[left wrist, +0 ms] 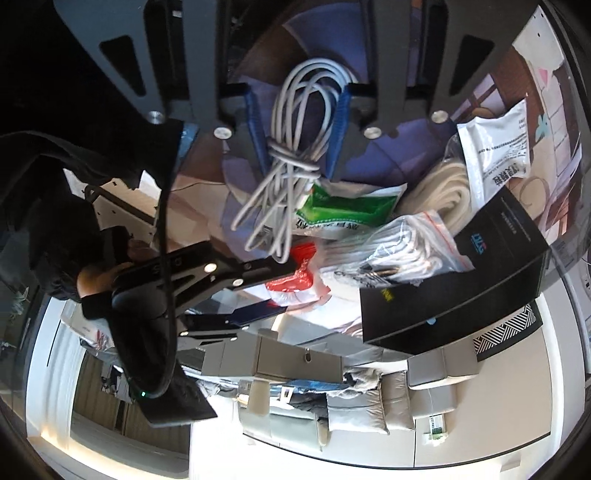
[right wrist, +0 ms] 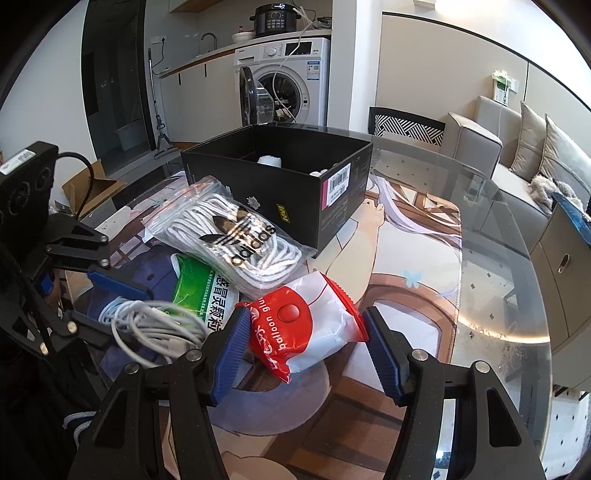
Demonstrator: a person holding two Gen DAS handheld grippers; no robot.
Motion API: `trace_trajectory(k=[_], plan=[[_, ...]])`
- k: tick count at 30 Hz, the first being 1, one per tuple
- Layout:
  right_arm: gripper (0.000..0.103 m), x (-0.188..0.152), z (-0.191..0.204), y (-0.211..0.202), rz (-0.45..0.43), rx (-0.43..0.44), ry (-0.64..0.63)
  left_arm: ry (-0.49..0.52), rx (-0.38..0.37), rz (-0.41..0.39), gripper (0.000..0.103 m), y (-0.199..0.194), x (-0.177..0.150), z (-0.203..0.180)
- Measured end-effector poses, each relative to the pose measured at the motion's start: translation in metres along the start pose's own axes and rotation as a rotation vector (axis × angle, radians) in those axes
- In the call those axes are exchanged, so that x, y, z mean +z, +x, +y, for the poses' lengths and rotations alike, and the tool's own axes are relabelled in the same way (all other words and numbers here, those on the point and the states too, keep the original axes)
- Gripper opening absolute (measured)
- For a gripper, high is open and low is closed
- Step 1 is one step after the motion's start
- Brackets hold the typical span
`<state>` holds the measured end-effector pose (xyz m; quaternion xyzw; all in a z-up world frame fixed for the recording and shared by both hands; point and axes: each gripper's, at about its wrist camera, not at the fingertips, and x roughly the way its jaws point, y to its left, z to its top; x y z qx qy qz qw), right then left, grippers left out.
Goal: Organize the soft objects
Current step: 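Grasp the red balloon glue bag with the right gripper while the left gripper holds the cable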
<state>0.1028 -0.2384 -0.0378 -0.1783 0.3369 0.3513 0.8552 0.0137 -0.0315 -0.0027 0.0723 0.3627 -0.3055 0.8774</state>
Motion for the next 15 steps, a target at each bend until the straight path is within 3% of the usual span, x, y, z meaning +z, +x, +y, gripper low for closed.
trace_trajectory(k=[7, 11, 15], plan=[[0.06, 0.003, 0.005, -0.01, -0.021, -0.012, -0.022, -0.07, -0.022, -0.031, 0.027, -0.013, -0.007, 0.007], [0.047, 0.004, 0.008, -0.014, -0.027, -0.017, -0.04, -0.111, -0.04, -0.054, 0.027, -0.024, -0.012, 0.011], [0.046, 0.003, 0.012, -0.012, -0.013, -0.001, -0.063, -0.132, -0.046, -0.072, 0.026, -0.03, -0.015, 0.014]])
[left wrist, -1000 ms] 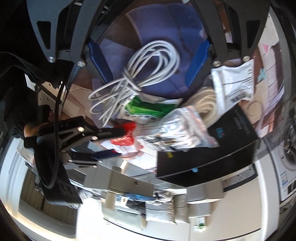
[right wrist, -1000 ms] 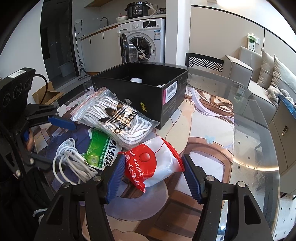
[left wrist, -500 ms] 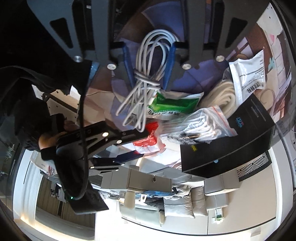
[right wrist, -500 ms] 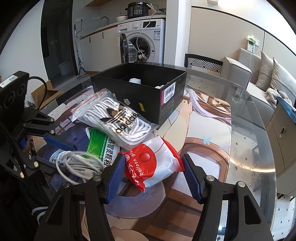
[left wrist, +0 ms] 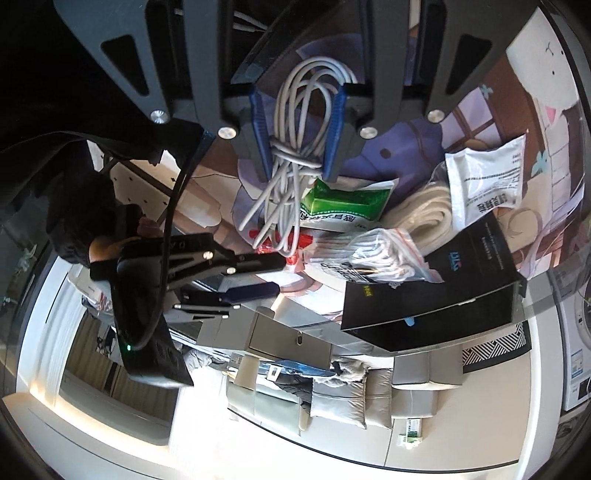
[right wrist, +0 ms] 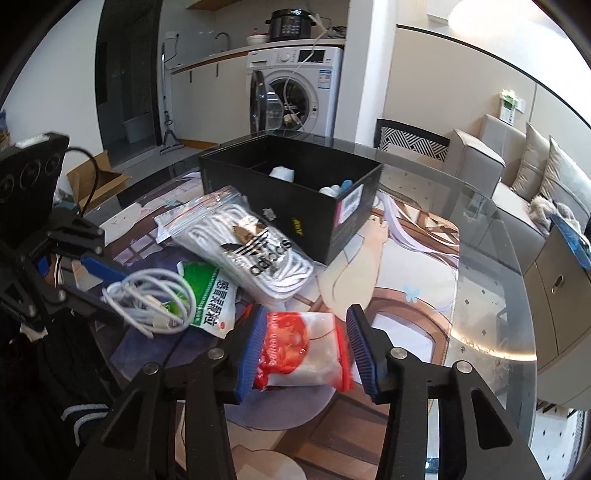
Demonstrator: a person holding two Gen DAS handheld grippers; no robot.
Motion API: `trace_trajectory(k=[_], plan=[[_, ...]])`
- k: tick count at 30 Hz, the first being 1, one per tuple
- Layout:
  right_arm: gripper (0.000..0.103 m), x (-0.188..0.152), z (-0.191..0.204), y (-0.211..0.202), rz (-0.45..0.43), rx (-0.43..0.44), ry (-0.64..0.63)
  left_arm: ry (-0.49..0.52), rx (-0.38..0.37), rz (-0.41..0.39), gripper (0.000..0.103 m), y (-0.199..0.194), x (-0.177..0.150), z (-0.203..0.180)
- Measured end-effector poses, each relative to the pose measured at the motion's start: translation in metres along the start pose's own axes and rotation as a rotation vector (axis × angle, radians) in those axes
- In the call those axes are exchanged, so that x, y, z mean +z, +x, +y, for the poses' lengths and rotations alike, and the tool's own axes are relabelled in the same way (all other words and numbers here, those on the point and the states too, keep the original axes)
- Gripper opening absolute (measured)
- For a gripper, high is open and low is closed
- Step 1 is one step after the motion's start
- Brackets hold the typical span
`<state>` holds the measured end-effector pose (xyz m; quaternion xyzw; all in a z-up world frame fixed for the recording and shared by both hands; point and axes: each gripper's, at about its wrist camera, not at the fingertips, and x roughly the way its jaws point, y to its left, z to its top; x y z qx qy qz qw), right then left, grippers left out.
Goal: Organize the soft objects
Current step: 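Grasp the red balloon glue bag with the right gripper while the left gripper holds the cable, then lift the white cable over the black box with the left gripper while the right gripper lifts the red bag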
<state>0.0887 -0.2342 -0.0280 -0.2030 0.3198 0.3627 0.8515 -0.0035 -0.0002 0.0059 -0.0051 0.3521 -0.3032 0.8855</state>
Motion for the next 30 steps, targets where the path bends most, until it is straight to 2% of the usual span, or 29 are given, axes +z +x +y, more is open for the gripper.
trace_trajectory(k=[2, 4, 6, 8, 14, 16, 17, 18, 19, 20, 25, 26, 27, 30], plan=[[0.047, -0.003, -0.002, 0.002, 0.007, 0.003, 0.007, -0.013, -0.001, -0.013, 0.024, -0.004, 0.0, 0.001], [0.055, -0.005, -0.006, 0.003, 0.016, 0.017, 0.025, -0.021, -0.004, -0.021, 0.023, -0.005, 0.002, 0.002], [0.073, -0.008, -0.007, 0.004, 0.027, 0.048, 0.032, -0.019, -0.003, -0.023, 0.023, -0.005, 0.003, 0.001], [0.079, -0.01, -0.007, 0.007, 0.037, 0.075, 0.045, -0.008, 0.003, -0.013, 0.023, -0.003, 0.003, 0.0], [0.079, -0.012, -0.008, 0.028, 0.091, 0.062, 0.063, 0.037, -0.007, 0.046, 0.026, 0.012, -0.001, -0.007], [0.074, -0.013, -0.007, 0.028, 0.086, 0.06, 0.055, 0.048, -0.006, 0.055, 0.027, 0.016, -0.001, -0.01], [0.069, -0.013, -0.007, 0.028, 0.085, 0.061, 0.051, 0.055, -0.008, 0.061, 0.035, 0.017, -0.001, -0.011], [0.066, -0.013, -0.007, 0.028, 0.087, 0.059, 0.047, 0.061, -0.007, 0.07, 0.047, 0.02, -0.001, -0.012], [0.066, -0.013, -0.007, 0.027, 0.086, 0.057, 0.045, 0.064, -0.005, 0.078, 0.052, 0.022, -0.001, -0.013], [0.065, -0.013, -0.007, 0.027, 0.086, 0.058, 0.045, 0.074, -0.001, 0.086, 0.053, 0.024, -0.001, -0.014], [0.063, -0.014, -0.005, 0.025, 0.084, 0.061, 0.03, 0.157, 0.043, 0.125, 0.053, 0.037, -0.005, -0.026], [0.061, -0.014, -0.005, 0.025, 0.084, 0.063, 0.027, 0.167, 0.047, 0.129, 0.049, 0.038, -0.006, -0.027], [0.06, -0.014, -0.004, 0.024, 0.083, 0.063, 0.024, 0.173, 0.06, 0.128, 0.032, 0.038, -0.005, -0.028], [0.052, -0.015, -0.002, 0.021, 0.079, 0.064, 0.013, 0.165, 0.046, 0.125, 0.028, 0.034, -0.005, -0.026]])
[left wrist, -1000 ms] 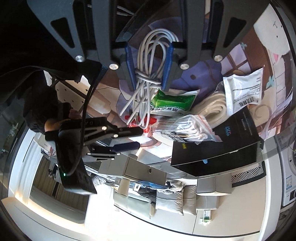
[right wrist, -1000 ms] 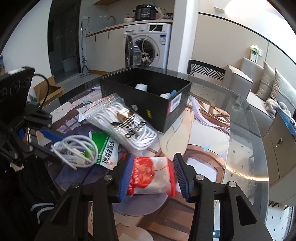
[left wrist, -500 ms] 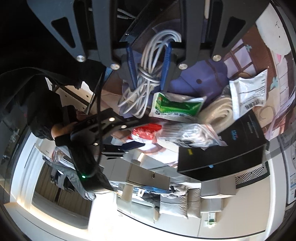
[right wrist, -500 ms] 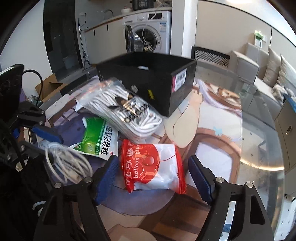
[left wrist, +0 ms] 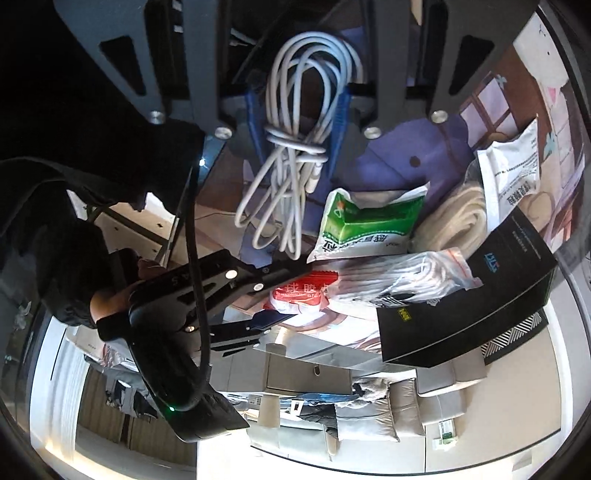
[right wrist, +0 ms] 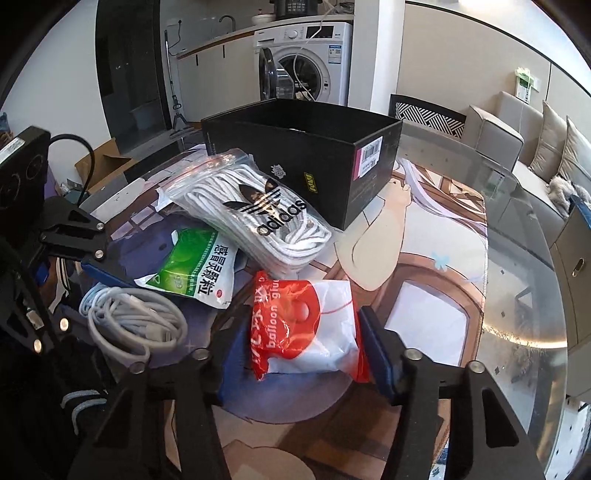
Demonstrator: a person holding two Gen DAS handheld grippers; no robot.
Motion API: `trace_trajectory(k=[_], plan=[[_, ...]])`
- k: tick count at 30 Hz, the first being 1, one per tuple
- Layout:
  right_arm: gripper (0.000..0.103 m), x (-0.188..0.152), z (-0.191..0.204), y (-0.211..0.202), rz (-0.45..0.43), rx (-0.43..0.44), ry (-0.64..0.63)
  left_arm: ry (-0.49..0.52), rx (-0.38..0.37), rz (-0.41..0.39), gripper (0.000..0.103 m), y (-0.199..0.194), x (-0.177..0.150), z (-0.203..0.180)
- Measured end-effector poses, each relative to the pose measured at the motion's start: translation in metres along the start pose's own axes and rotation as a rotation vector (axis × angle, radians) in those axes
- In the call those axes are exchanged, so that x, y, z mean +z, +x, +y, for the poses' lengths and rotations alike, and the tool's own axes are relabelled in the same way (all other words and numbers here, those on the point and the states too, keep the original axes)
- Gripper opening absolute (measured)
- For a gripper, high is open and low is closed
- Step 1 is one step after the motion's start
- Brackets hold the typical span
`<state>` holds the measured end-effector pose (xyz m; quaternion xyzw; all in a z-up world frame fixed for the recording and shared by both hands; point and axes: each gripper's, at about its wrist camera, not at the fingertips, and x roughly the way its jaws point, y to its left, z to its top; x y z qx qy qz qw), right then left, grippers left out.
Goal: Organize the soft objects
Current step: 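Lift the white cable over the black box with the left gripper while the right gripper lifts the red bag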
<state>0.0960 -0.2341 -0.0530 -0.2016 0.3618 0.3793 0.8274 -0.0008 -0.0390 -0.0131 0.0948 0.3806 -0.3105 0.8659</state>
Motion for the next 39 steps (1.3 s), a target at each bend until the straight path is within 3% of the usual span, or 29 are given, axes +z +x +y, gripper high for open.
trace_trajectory(k=[6, 11, 15, 21, 39], plan=[[0.05, 0.001, 0.003, -0.009, -0.019, -0.012, -0.018, -0.033, -0.038, -0.025, 0.028, -0.011, -0.004, 0.003], [0.05, 0.007, 0.009, -0.029, -0.055, -0.09, -0.045, -0.098, -0.05, -0.104, 0.028, -0.029, -0.005, 0.014], [0.05, 0.015, 0.015, -0.044, -0.091, -0.192, -0.068, -0.133, -0.031, -0.167, 0.028, -0.048, 0.002, 0.018], [0.05, 0.032, 0.025, -0.056, -0.133, -0.275, -0.077, -0.161, 0.043, -0.23, 0.028, -0.065, 0.02, 0.028], [0.05, 0.086, 0.025, -0.04, -0.199, -0.14, -0.017, -0.293, 0.255, -0.267, 0.028, -0.057, 0.069, 0.094]])
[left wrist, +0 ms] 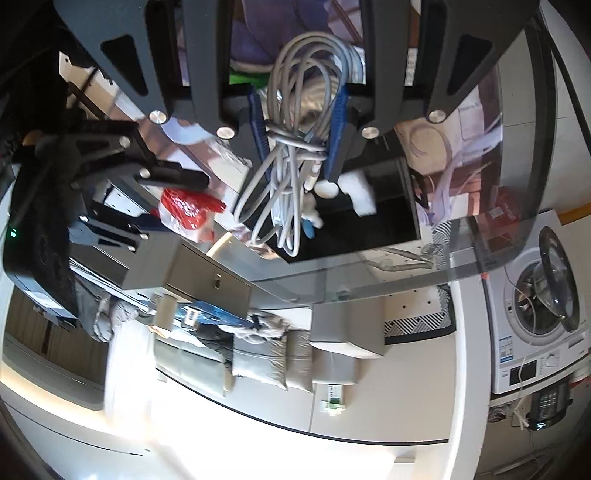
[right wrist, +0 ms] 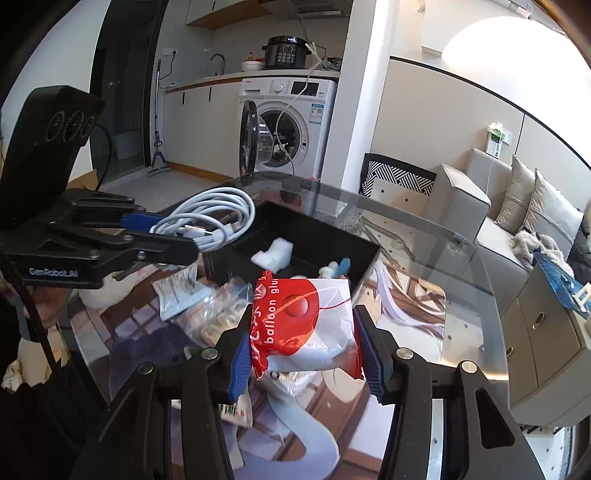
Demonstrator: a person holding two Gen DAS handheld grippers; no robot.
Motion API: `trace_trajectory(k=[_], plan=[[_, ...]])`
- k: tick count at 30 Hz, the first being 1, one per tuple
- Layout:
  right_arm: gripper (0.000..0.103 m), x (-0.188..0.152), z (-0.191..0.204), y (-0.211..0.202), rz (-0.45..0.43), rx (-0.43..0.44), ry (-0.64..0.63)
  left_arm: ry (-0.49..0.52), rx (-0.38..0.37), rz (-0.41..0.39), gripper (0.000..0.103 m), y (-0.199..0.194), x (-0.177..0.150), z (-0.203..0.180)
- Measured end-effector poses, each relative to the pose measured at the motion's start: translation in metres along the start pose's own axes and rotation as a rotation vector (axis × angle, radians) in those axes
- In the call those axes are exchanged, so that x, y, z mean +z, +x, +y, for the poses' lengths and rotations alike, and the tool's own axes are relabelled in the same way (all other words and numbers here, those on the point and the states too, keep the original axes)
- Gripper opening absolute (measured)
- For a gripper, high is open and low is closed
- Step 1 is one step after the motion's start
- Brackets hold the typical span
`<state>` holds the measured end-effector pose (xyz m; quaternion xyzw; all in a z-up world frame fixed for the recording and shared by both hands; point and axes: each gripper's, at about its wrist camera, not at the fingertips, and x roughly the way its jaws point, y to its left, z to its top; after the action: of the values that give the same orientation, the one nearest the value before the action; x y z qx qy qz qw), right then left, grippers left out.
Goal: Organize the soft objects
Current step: 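Lift the white cable over the black box with the left gripper while the right gripper lifts the red bag, then open the left gripper to drop the cable into the box while the right gripper releases the red bag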
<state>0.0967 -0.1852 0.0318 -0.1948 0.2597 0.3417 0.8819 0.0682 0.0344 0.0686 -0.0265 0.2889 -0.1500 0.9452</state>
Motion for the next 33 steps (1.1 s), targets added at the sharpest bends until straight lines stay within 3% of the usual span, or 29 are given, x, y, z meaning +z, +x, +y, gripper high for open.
trace_trajectory(k=[15, 21, 25, 33], plan=[[0.05, 0.02, -0.02, 0.036, -0.043, 0.077, 0.082, -0.03, 0.13, -0.005, 0.027, 0.043, 0.026, 0.025], [0.05, 0.028, -0.023, 0.054, -0.031, 0.086, 0.083, -0.044, 0.124, 0.021, 0.014, 0.06, 0.027, 0.037], [0.05, 0.024, -0.024, 0.059, -0.017, 0.084, 0.087, -0.056, 0.121, 0.061, 0.014, 0.077, 0.015, 0.046], [0.051, 0.029, -0.027, 0.073, -0.006, 0.083, 0.083, -0.04, 0.128, 0.056, 0.017, 0.078, 0.014, 0.042]])
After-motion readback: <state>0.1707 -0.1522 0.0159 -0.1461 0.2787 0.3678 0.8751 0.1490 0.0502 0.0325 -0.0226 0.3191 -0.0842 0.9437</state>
